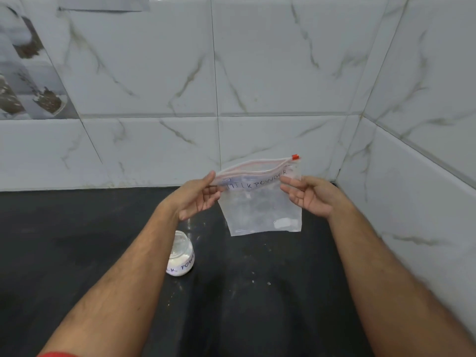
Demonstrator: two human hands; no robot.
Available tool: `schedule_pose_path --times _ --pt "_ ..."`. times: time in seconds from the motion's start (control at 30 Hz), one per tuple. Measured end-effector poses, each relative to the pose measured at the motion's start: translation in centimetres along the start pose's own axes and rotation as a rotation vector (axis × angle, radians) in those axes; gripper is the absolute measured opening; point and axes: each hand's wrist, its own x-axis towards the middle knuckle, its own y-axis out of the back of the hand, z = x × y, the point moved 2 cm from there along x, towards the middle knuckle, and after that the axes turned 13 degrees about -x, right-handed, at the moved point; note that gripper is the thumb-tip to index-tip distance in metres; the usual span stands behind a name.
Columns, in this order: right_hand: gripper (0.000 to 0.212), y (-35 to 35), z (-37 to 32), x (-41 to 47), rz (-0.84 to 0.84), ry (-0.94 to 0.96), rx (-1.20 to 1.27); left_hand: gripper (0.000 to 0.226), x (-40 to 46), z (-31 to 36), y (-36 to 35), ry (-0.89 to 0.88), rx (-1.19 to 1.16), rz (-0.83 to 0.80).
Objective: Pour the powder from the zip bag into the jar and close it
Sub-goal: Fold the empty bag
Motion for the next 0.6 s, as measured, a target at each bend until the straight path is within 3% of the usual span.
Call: schedule_pose_path --times 0.1,0.2,0.3,0.4,0.53,0.6 --pt "0.011 -0.7 -1.5 0.1 0.078 0.041 -0.285 0.007 0.2 0.7 -0.5 -0.139 0.300 0.033" --pt "0.017 -1.1 -2.8 -0.3 0.179 0.135 -0.615 0.025 0.6 1.7 -0.7 -0.298 0.476 0.186" --pt "0.040 -1.5 -3.8 -0.7 0.221 0.288 -0.823 0.026 0.5 2.6 -0.9 -0.404 0.534 0.255" --pt "0.054 -1.9 -4.3 -1.1 0.247 0.337 -0.874 0.033 0.6 3.4 -1.0 -0.489 0.597 0.272" --pt "0.028 -2.0 -4.4 -1.1 0.246 0.315 -0.884 0.040 0.9 4.2 -1.2 -0.533 0.661 0.295" --pt "0.026 -1.9 -4.1 -1.0 0.213 0.298 -0.845 0.042 1.0 4.2 -1.3 -0.520 0.626 0.289"
